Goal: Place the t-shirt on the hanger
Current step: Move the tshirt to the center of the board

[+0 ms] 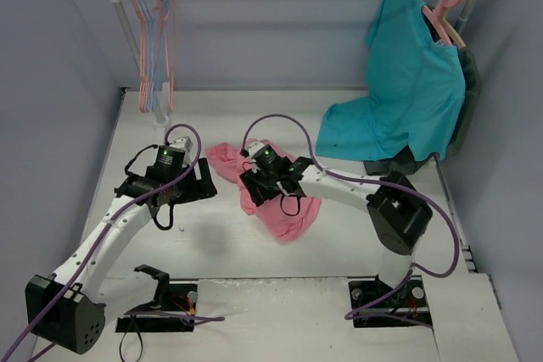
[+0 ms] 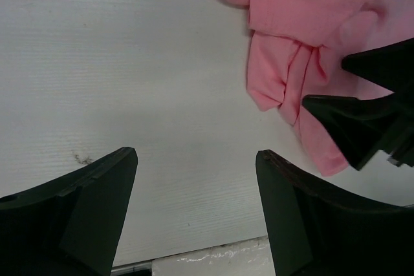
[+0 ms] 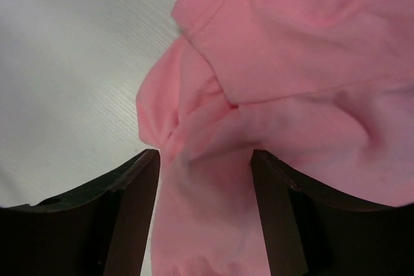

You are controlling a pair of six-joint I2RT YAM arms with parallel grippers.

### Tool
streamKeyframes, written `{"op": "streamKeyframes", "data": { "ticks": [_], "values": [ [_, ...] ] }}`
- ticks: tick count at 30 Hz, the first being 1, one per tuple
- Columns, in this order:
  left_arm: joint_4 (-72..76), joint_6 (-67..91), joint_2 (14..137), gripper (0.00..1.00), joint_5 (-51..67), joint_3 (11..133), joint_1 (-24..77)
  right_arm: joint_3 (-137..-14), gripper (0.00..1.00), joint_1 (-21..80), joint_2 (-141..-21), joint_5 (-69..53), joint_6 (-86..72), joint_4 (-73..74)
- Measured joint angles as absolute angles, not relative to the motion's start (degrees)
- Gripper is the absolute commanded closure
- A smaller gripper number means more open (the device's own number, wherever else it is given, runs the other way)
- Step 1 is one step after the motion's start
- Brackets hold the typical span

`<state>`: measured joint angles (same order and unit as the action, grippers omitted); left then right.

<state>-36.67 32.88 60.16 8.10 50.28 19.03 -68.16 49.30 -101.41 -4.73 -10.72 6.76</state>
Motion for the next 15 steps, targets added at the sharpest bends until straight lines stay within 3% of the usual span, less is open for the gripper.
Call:
{"op": "streamKeyframes", "data": {
  "ticks": [10, 15],
  "values": [
    [-41.8, 34.4, 51.9, 0.26, 4.6, 49.7, 19.0, -85.2, 0.41, 54.5, -111.3, 4.0, -6.5, 7.7],
    [-46.2, 36.2, 47.2, 0.26, 2.5, 49.7, 19.0, -90.2, 0.47, 54.8, -116.9, 6.5, -5.1, 7.6]
  ]
}}
